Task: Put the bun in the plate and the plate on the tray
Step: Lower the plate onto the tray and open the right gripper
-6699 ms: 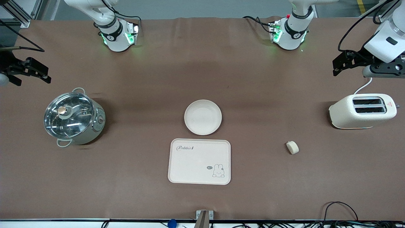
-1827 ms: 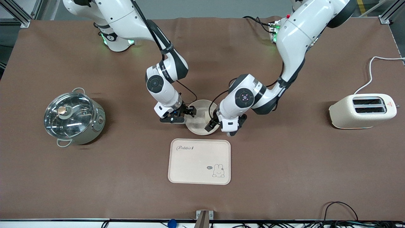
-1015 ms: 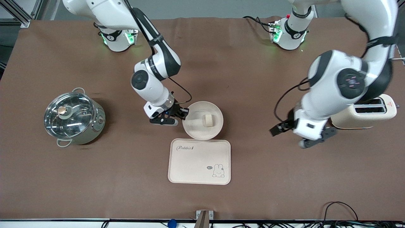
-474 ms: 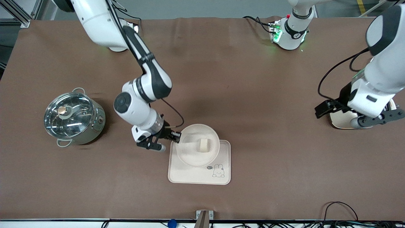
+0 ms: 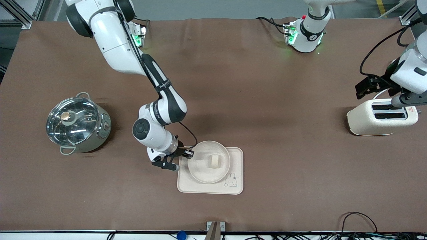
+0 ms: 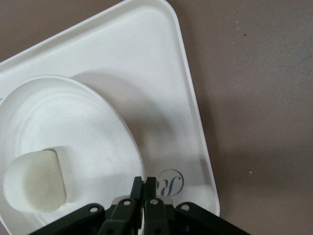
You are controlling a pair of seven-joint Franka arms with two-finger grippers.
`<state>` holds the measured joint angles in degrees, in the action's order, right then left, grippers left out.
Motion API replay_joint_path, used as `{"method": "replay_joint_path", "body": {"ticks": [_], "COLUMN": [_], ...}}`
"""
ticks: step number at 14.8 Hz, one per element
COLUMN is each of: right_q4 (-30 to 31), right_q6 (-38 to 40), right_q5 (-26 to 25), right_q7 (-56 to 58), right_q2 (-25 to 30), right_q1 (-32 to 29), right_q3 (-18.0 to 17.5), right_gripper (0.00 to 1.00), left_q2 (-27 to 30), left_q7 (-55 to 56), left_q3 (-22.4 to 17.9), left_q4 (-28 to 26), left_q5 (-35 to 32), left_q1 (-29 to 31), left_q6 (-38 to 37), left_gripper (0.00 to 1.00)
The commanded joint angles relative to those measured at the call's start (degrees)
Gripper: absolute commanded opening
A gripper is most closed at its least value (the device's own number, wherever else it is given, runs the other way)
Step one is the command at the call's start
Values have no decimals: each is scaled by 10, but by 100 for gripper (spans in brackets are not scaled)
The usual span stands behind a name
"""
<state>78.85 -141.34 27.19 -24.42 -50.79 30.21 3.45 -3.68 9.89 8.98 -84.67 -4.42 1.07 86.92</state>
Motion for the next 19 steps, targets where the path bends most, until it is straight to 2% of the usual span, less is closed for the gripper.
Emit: {"method": "replay_joint_path", "body": {"ticks": [1, 3, 8, 9, 10, 11, 12, 13, 15, 19], "right_q4": [-39, -48, -55, -54, -52, -47, -36, -25, -9, -10], "right_q6": [4, -1, -17, -15, -15, -13, -14, -12, 1, 123], "right_q5": [13, 13, 15, 25, 42, 52, 52, 52, 52, 44], "right_q7": [-4, -4, -3, -4, -5, -5, -7, -5, -1, 15], "right_q2": [-20, -31, -41, -39, -35, -27, -21, -5, 28, 88], "right_q1": [-7, -7, -13, -15, -15, -12, -10, -7, -13, -63], "right_q3": [-4, -4, -6, -6, -6, -6, -6, -6, -6, 0], "right_gripper": [0, 0, 0, 10, 47, 68, 94, 100, 100, 100], "left_q2": [32, 45, 40, 40, 40, 40, 39, 37, 37, 37], "left_q7": [-20, -20, -23, -23, -24, -24, -24, -24, -24, -24], "left_q3": [-32, -32, -27, -27, -27, -27, -27, -27, -27, -27], "left_q4": [-44, -59, -53, -54, -54, -53, -53, -52, -53, -53], "left_q5": [29, 29, 32, 32, 32, 32, 31, 31, 32, 34], "left_q1": [-16, -15, -12, -13, -12, -13, -12, -12, -11, -11], "left_q6": [4, 10, 10, 10, 10, 10, 11, 11, 16, 25], "left_gripper": [100, 100, 100, 100, 100, 100, 100, 100, 100, 100]}}
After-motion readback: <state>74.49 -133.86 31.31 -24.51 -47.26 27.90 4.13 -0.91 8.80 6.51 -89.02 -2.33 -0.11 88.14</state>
